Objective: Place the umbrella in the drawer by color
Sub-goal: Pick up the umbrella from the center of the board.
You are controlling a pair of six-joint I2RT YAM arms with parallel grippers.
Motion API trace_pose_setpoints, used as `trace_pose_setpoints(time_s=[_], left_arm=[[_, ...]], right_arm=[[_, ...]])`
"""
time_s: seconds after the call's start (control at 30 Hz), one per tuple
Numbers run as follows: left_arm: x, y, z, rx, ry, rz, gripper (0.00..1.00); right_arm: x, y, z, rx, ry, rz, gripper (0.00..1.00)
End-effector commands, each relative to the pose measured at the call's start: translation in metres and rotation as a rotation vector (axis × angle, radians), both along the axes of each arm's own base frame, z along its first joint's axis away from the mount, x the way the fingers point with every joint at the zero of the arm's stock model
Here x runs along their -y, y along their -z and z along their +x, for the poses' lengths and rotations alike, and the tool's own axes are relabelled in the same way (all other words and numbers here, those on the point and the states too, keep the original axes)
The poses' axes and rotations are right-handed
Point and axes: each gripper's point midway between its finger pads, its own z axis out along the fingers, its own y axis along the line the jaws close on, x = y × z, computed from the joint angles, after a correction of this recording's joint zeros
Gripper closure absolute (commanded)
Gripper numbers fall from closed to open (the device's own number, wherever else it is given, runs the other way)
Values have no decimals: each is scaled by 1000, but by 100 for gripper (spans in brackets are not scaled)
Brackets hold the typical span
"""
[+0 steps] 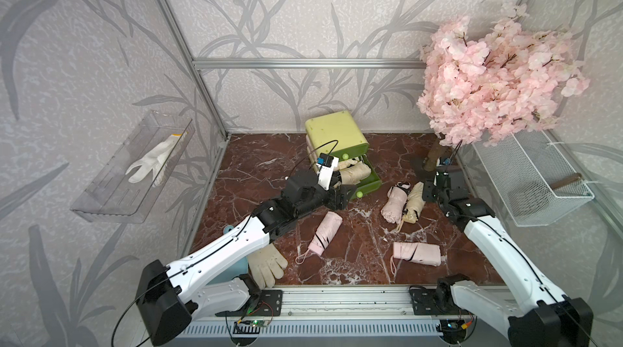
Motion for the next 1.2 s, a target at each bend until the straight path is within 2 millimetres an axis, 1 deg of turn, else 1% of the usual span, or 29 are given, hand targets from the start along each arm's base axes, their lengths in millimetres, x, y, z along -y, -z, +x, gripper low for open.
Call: trace_pose_setpoints(time_s=[0.0,0.1,0.23,0.43,0.5,0.6,0.67,0.73,0.8,0.87,0.97,1.1,1.17], left_arm=[[11,-8,5,48,9,8,23],[17,-4,6,41,9,18,24],[14,2,8,41,-13,51,24],[4,17,8,45,-36,124,23],[4,18,7,53,-29,136,22],[9,19,4,64,12,138,22],[15,16,-3,72,68,121,21],[24,14,-12,69,139,99,20],[26,11,-19,67,176,90,19],[23,10,-20,69,171,93,19],[15,9,-22,80,149,100,18],[9,10,-23,82,136,104,18],[8,10,-23,78,133,104,18]], right_arm=[[12,15,-3,55,140,174,39],[16,47,0,-29,161,341,37],[15,73,9,-103,151,402,34],[12,90,22,-130,142,433,30],[9,97,26,-144,139,453,30],[3,108,33,-179,125,489,30],[0,117,37,-201,124,517,31],[-5,122,43,-220,100,566,34],[-6,122,49,-221,87,579,37],[-5,122,53,-217,85,580,37],[-9,119,57,-225,52,600,36],[-14,105,54,-192,24,616,30],[-15,96,52,-166,12,617,23]])
